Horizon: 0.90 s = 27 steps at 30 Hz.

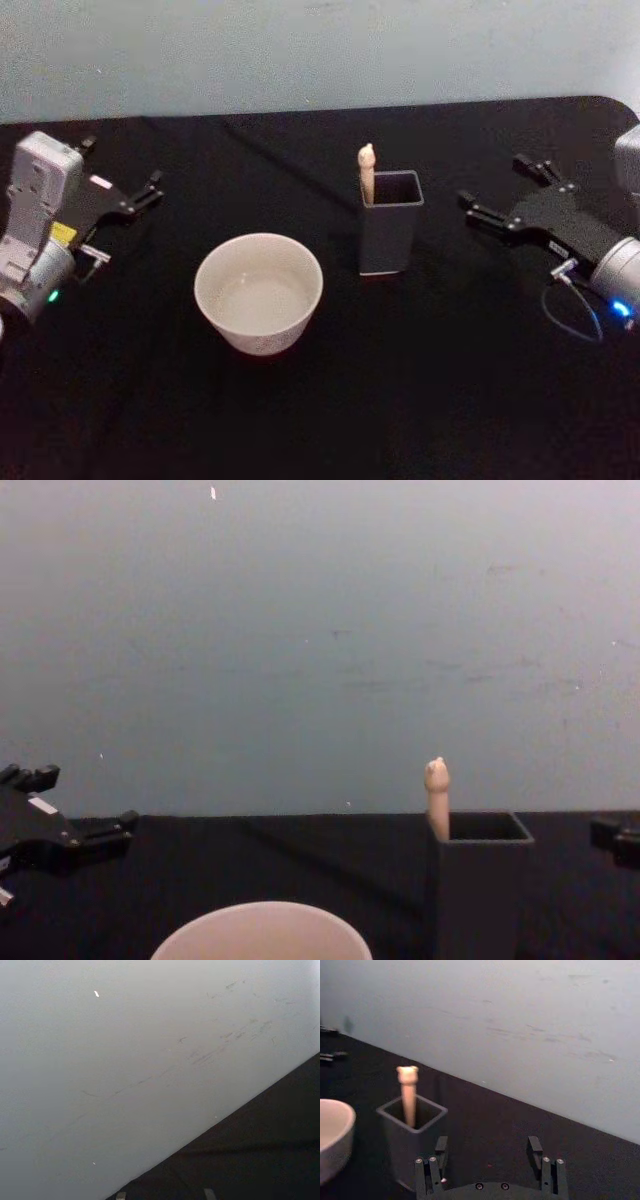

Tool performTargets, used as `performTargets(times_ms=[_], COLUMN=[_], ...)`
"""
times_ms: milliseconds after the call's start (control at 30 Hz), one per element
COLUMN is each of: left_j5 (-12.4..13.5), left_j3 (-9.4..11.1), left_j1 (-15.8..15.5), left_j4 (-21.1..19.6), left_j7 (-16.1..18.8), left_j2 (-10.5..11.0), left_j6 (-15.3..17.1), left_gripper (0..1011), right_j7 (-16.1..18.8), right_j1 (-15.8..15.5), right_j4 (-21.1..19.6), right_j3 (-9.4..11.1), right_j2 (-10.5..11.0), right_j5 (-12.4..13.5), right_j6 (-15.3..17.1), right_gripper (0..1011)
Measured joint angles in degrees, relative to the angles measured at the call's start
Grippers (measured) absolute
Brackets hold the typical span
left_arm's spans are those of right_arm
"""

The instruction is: Pick up the stirring spoon with one hand, stir inside the cup, then place it back in its original position.

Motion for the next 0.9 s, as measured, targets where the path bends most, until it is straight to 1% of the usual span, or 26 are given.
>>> performTargets(times_ms=[133,267,567,600,700,800,900], left_j5=[0.0,0.0,0.0,0.0,0.0,0.0,0.0], left_j3=[0.0,0.0,0.0,0.0,0.0,0.0,0.0], left_j1=[0.0,0.0,0.0,0.0,0.0,0.0,0.0], left_j4=[0.0,0.0,0.0,0.0,0.0,0.0,0.0], left_j7=[0.0,0.0,0.0,0.0,0.0,0.0,0.0], left_j2=[0.0,0.0,0.0,0.0,0.0,0.0,0.0], left_j6=[0.0,0.0,0.0,0.0,0.0,0.0,0.0], left_gripper=[1001,1001,1001,1001,1001,1001,1001], right_j7=[1.97,3.39,6.41,6.41,7.28,7.94,8.34], right_j1=[-0.58,-0.33,2.45,2.45,3.42,4.58,6.08], right_j4=[-1.21,-1.56,-0.93,-0.93,-0.69,-0.33,0.02], right_j3=[0.08,-0.49,-2.86,-2.86,-3.43,-3.9,-4.26], right_j2=[-0.11,-1.0,-4.43,-4.43,-5.39,-6.55,-7.95], right_j5=[0.61,0.58,-0.93,-0.93,-1.34,-1.48,-1.48], right_j6=[0.25,0.62,2.58,2.58,3.29,4.67,7.26], right_gripper=[1000,1000,1000,1000,1000,1000,1000])
